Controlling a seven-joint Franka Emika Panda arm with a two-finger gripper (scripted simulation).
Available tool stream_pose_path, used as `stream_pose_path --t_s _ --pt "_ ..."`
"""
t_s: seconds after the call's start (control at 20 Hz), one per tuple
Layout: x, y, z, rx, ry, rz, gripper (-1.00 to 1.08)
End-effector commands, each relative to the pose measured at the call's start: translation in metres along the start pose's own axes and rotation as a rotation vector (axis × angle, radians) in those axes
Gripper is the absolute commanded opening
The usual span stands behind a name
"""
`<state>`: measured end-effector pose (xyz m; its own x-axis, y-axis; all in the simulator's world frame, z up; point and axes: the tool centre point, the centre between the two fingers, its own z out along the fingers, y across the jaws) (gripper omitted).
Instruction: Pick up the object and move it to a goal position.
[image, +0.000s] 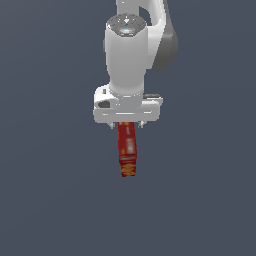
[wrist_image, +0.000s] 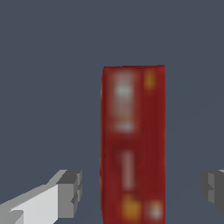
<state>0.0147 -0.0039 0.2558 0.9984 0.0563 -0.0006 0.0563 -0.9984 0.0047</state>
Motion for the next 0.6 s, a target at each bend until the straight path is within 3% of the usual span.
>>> stream_pose_path --t_s 0.0,0.55 --pt "0.007 0.000 0.007 0.002 0.001 -0.006 1.00" --pt "0.011 0.000 0.019 0.004 0.000 -0.010 1.00"
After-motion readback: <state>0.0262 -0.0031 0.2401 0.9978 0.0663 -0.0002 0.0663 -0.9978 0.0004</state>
